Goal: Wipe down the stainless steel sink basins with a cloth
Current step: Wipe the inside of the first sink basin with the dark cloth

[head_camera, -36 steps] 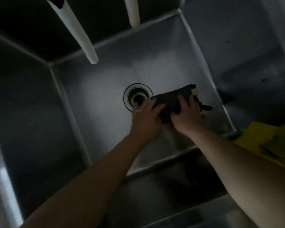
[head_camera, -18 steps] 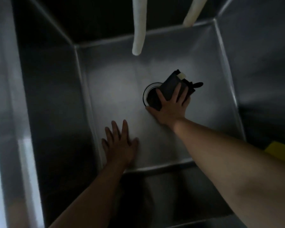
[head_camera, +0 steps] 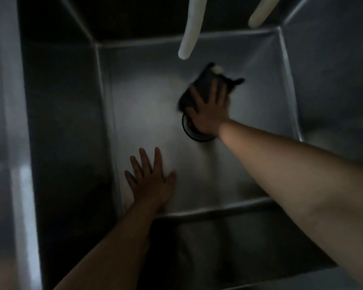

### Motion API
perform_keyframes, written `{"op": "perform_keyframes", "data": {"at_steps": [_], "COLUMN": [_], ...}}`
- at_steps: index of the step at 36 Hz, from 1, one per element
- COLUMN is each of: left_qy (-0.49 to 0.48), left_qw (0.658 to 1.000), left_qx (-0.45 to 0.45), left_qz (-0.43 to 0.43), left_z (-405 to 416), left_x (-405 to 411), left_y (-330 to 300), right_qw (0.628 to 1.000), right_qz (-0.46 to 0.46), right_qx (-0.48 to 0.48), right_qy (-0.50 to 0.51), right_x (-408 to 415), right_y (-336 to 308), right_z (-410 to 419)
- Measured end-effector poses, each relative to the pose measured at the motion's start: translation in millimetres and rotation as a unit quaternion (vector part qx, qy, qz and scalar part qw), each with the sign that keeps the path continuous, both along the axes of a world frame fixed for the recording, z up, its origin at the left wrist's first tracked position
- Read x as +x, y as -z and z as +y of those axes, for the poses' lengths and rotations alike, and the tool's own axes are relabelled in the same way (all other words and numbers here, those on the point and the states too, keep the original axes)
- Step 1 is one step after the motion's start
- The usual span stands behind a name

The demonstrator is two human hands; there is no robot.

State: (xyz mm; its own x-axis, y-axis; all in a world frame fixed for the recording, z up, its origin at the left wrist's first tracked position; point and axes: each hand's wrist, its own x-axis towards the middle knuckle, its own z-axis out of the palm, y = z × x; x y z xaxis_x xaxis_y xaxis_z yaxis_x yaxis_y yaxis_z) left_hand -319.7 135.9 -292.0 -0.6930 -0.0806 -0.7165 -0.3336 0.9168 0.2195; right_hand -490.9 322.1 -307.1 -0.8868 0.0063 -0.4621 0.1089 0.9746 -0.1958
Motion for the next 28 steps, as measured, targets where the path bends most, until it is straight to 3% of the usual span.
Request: {"op": "perform_keyframes", "data": {"at_steps": [3, 11, 17, 20, 22, 26, 28], "left_qy": [-0.002, 0.016, 0.088, 0.086, 0.024, -0.106, -0.117], "left_qw": [1.000, 1.000, 0.993, 0.990, 0.992, 0.972, 0.951], "left_qx": [0.007, 0.007, -0.004, 0.029, 0.084, 0.206, 0.283], "left_qz": [-0.001, -0.005, -0.082, -0.109, -0.096, -0.047, -0.036], "left_z": [-1, -3, -21, -22, -20, -19, -19], "left_x": [-2, -5, -26, -39, -38, -26, -16], "left_y": [-2, -16, -48, -74, -94, -138, -164], "right_qw": [0.990, 0.975, 0.955, 0.941, 0.934, 0.876, 0.847], "right_qz": [0.000, -0.037, -0.194, -0.295, -0.334, -0.295, -0.261], "right_qx": [-0.028, 0.013, 0.017, -0.013, -0.110, -0.348, -0.414], "right_qy": [-0.137, -0.219, -0.226, -0.166, -0.068, 0.158, 0.206], "right_x": [26, 117, 136, 142, 148, 161, 169], "right_y": [-3, -23, -49, -73, -96, -156, -190], "right_z": [-31, -35, -24, -21, -19, -10, -2]}}
